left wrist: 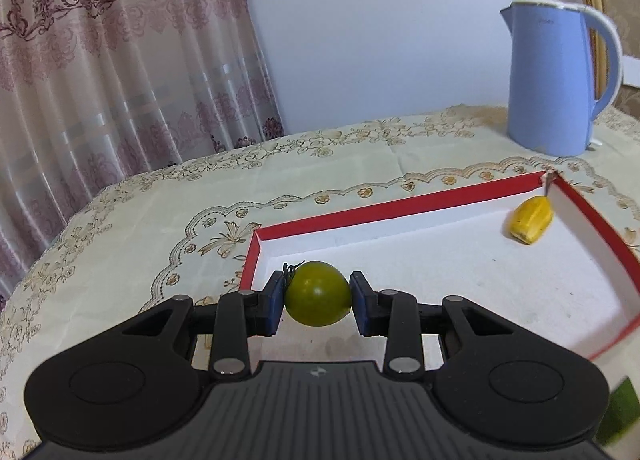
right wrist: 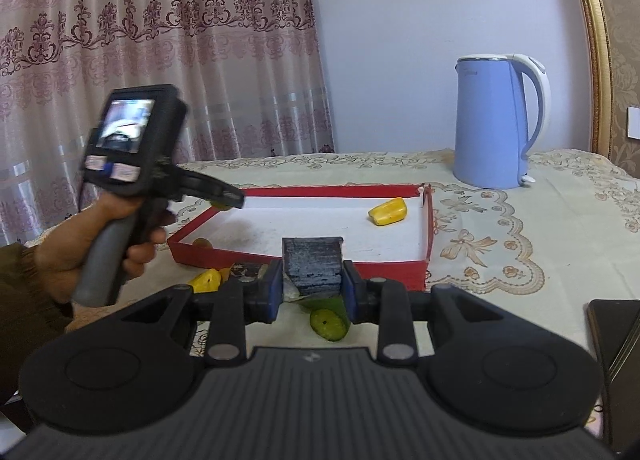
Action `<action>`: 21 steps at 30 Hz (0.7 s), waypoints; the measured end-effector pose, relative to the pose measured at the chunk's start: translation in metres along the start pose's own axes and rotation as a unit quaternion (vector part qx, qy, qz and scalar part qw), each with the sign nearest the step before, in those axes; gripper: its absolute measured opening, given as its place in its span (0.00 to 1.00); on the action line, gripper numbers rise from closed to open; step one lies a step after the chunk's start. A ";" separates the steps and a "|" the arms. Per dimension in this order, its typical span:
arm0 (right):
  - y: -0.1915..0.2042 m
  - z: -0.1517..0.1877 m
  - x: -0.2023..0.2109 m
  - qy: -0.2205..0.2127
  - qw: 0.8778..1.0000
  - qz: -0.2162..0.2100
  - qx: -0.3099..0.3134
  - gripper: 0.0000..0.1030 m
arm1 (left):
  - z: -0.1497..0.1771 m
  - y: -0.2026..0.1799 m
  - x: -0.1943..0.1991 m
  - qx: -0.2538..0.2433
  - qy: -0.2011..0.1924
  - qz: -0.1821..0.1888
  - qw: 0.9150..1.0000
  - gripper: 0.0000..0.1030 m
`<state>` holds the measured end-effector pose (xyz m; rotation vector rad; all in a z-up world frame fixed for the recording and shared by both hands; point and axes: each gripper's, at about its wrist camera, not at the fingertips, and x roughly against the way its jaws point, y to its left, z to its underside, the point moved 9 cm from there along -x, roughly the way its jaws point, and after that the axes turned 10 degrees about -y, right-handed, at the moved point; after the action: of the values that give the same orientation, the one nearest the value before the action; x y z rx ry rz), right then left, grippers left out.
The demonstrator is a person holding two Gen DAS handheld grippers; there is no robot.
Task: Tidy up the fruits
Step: 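Carry the green tomato over the tray and open the left gripper while the right gripper carries the log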
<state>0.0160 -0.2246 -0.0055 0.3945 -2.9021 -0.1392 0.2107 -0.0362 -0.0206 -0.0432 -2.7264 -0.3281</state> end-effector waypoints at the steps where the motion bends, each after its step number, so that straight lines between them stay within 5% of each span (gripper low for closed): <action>1: 0.000 0.000 0.000 0.001 1.000 0.000 0.000 0.28 | -0.001 -0.001 -0.004 -0.001 0.002 -0.001 1.000 0.33; 21: 0.002 0.004 -0.004 0.010 1.000 0.002 -0.003 0.28 | -0.004 -0.028 -0.051 -0.010 0.039 -0.004 0.999 0.33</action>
<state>0.0184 -0.2216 -0.0104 0.3878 -2.8812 -0.1415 0.2576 -0.0641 -0.0428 -0.0250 -2.6470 -0.3505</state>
